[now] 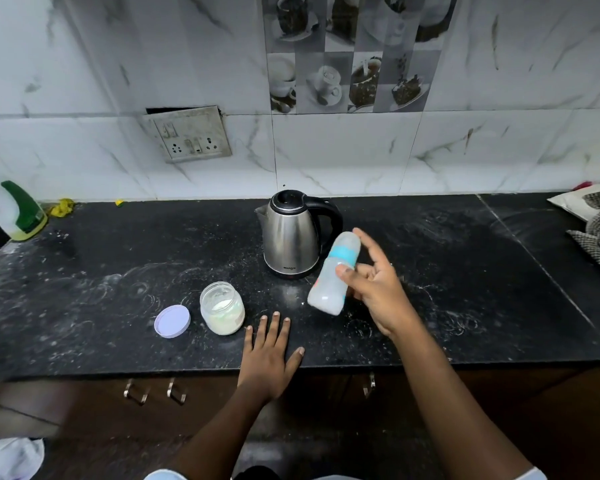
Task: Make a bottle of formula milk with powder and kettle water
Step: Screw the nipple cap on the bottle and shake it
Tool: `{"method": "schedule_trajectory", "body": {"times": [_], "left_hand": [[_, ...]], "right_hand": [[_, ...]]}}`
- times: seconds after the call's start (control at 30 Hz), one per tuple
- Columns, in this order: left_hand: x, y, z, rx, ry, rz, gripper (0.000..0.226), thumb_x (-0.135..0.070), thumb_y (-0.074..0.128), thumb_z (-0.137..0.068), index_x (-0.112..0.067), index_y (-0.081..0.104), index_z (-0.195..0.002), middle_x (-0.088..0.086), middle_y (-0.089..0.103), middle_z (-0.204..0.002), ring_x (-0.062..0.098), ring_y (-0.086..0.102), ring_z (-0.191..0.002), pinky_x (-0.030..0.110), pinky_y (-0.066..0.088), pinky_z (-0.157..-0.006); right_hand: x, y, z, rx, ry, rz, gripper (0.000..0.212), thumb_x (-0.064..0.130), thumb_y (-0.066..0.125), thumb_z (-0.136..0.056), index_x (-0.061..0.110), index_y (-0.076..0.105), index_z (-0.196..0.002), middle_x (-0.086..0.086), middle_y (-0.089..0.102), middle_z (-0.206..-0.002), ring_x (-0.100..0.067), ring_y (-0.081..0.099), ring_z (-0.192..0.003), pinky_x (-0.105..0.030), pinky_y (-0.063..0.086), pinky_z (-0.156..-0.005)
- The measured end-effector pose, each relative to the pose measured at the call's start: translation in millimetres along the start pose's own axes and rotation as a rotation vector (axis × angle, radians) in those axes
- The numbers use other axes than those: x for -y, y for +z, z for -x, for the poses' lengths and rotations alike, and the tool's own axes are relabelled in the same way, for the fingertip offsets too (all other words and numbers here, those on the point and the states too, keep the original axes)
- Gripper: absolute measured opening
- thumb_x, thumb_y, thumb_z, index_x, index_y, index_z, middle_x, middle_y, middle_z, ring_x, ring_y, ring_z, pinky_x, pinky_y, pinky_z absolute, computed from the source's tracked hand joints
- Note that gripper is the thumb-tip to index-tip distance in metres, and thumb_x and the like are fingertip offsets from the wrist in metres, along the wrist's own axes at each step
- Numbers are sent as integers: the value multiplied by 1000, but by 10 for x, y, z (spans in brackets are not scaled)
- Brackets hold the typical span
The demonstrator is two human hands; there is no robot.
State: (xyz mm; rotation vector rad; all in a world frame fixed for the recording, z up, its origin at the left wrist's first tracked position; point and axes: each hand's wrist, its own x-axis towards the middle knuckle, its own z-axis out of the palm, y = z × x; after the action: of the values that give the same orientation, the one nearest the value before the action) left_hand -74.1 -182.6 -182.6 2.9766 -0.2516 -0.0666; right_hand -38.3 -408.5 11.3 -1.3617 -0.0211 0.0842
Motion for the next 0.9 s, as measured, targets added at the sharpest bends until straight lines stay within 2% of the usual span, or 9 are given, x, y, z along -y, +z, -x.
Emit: {"method": "schedule_trajectory", "body": {"times": [0.1, 0.23, 0.37, 0.47, 0.57, 0.63, 0.7, 0.83, 0.9], "left_hand": [[-20, -14, -3, -3, -2, -1, 80, -70, 11, -99, -27, 7, -166, 1, 0, -174, 26, -5, -161, 49, -13, -124], [-4, -1, -7, -5, 0, 2, 80, -71, 12, -99, -26, 9, -166, 2, 2, -174, 27, -4, -161, 49, -12, -124], [-11, 5, -2, -6, 0, 11, 80, -70, 15, -100, -26, 13, -166, 2, 6, -174, 26, -1, -161, 49, -10, -124], [-3, -3, -4, -3, 3, 5, 80, -71, 12, -99, -27, 9, -166, 1, 2, -174, 26, -5, -161, 49, -12, -124], [-12, -12, 0, -12, -1, 5, 80, -71, 14, -100, -26, 14, -166, 2, 7, -174, 27, 0, -161, 48, -10, -124], [-24, -3, 7, -8, 1, 5, 79, -70, 15, -100, -26, 12, -166, 1, 4, -174, 26, -2, -161, 48, -12, -123], [-11, -9, 7, -4, -4, 9, 79, -70, 14, -100, -27, 7, -166, 0, -1, -174, 25, -8, -160, 48, -14, -123], [-27, -29, 10, 4, -5, 6, 80, -70, 12, -99, -27, 4, -166, 0, -4, -174, 24, -11, -160, 47, -15, -123], [-29, -28, 6, 14, -6, 0, 79, -70, 12, -100, -27, 2, -166, -1, -5, -174, 24, -11, -160, 48, -15, -123]], "right_hand": [[-45, 3, -27, -167, -30, -129, 71, 10, 68, -98, 35, 36, -155, -7, 78, -114, -28, 71, -116, -52, 60, -94], [-68, 31, 7, 13, 26, -25, 73, 7, 70, -96, 41, 40, -152, -19, 76, -116, -36, 71, -116, -53, 59, -96], [-72, -37, -52, -176, 16, -143, 74, 9, 69, -97, 35, 35, -157, -8, 75, -117, -28, 71, -117, -53, 60, -95], [-52, -39, -30, -43, 50, -64, 71, 8, 69, -97, 36, 38, -155, -16, 76, -117, -29, 73, -113, -48, 61, -90], [-70, -76, -65, -183, 31, -144, 70, 12, 70, -97, 32, 38, -156, -13, 70, -128, -26, 71, -117, -52, 60, -93], [-88, -69, -64, -133, 68, -130, 69, 12, 69, -98, 31, 38, -156, -15, 70, -129, -29, 70, -118, -55, 59, -95], [-101, -31, -37, -2, 105, -47, 69, 9, 69, -97, 32, 40, -155, -17, 75, -120, -32, 72, -113, -57, 57, -97], [-135, -42, -95, -178, 41, -155, 65, 12, 71, -97, 29, 42, -153, -15, 68, -131, -28, 71, -116, -48, 62, -87], [-117, -27, -73, -78, 83, -82, 66, 11, 69, -97, 32, 41, -153, -16, 72, -126, -29, 72, -115, -49, 61, -89]]}}
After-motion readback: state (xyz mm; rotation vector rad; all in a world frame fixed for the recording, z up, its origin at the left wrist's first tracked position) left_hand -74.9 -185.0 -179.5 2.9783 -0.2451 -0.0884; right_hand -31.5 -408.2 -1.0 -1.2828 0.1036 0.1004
